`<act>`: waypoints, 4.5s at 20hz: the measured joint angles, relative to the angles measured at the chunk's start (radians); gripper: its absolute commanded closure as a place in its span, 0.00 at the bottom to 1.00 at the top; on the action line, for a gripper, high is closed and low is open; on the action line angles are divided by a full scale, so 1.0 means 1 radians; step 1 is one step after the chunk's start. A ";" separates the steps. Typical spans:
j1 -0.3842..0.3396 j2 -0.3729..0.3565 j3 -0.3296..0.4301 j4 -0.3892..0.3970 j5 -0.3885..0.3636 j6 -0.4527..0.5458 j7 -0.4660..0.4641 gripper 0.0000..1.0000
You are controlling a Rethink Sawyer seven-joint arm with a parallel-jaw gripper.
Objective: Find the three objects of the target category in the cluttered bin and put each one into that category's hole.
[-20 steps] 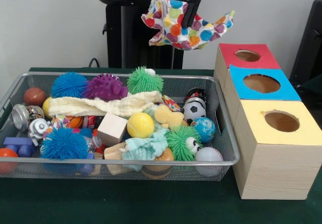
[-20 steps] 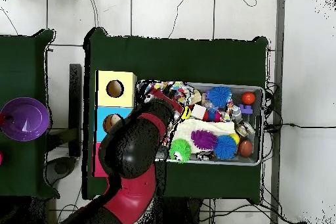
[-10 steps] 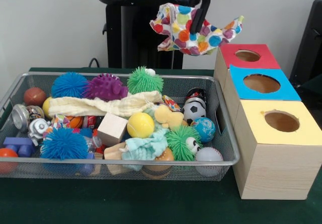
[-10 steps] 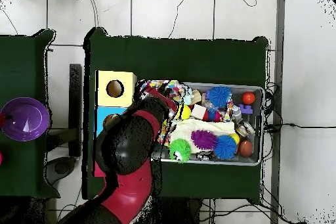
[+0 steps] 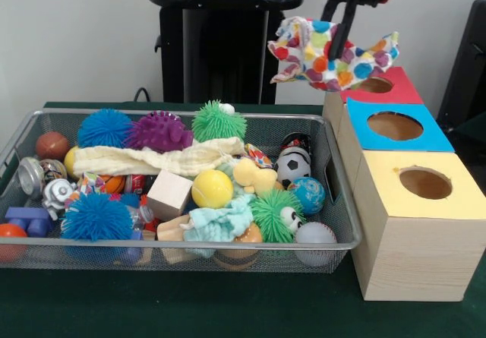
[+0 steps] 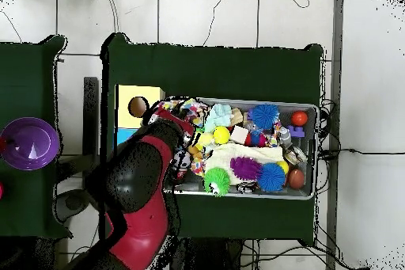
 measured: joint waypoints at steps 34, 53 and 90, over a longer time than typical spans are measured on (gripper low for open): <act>-0.019 0.012 0.080 -0.001 -0.234 0.000 0.000 1.00; -0.025 0.002 0.186 -0.015 -0.316 0.000 0.000 1.00; 0.069 0.169 0.133 -0.155 0.062 0.000 0.000 1.00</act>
